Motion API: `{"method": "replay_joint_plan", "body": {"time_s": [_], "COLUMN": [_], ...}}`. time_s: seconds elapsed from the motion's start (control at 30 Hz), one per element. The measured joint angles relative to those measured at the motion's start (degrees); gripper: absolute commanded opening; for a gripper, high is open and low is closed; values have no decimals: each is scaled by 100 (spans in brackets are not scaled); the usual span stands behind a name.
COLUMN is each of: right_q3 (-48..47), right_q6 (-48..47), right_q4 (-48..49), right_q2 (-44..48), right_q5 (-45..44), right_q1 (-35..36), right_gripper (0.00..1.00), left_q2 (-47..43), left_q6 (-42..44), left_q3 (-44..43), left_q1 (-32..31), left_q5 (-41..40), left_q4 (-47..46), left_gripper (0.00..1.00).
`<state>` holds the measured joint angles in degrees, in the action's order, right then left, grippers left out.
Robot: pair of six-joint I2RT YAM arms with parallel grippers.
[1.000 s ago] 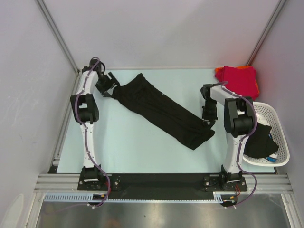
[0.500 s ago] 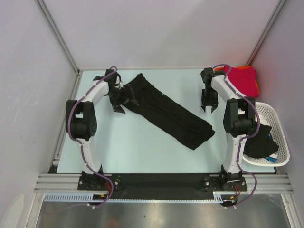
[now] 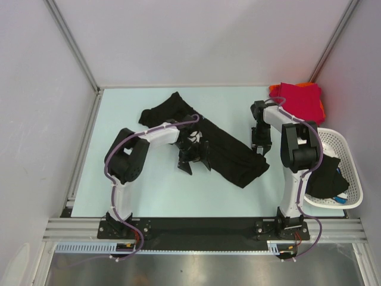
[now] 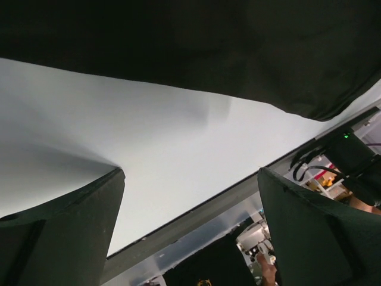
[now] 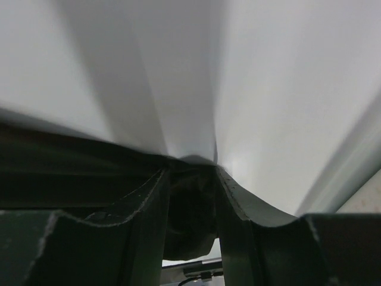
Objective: Fold and stack the t-shirts
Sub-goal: Rotate the tshirt 90 degrees
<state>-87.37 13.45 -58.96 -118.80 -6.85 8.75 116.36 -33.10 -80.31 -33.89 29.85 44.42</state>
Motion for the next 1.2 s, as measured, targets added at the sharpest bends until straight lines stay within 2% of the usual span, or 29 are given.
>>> {"method": "replay_joint_plan", "body": {"time_s": [0.17,0.5,0.6,0.63,0.7,0.73,0.87,1.2], "right_q3": [129,192,199,199,199,199,199,457], "right_q6": [0,0,0,0,0,0,0,13], "right_q4": [81,208,214,214,214,216,219,310], "right_q2": [247,575,575,575,575,575,575,577], "right_q5": [68,291,350,387,450,483,542,632], "right_q1": [-46,-101,-122,-129,-157,-188,-304,-308], "right_gripper": [40,40,40,40,39,39,39,37], "left_q2": [92,883,960,981,1047,1102,1412,1379], "left_q6": [-352,-914,-1005,-1038,-1067,-1073,-1019,-927], "left_q3": [-63,-1215,-1325,-1346,-1384,-1403,-1545,-1506], "left_q1": [-402,-922,-984,-994,-997,-1001,-1001,-1040], "left_q5": [101,249,245,238,227,179,304,229], "left_q4": [-208,-474,-492,-492,-470,-468,-306,-114], "left_gripper": [100,100,85,61,28,0,0,0]}}
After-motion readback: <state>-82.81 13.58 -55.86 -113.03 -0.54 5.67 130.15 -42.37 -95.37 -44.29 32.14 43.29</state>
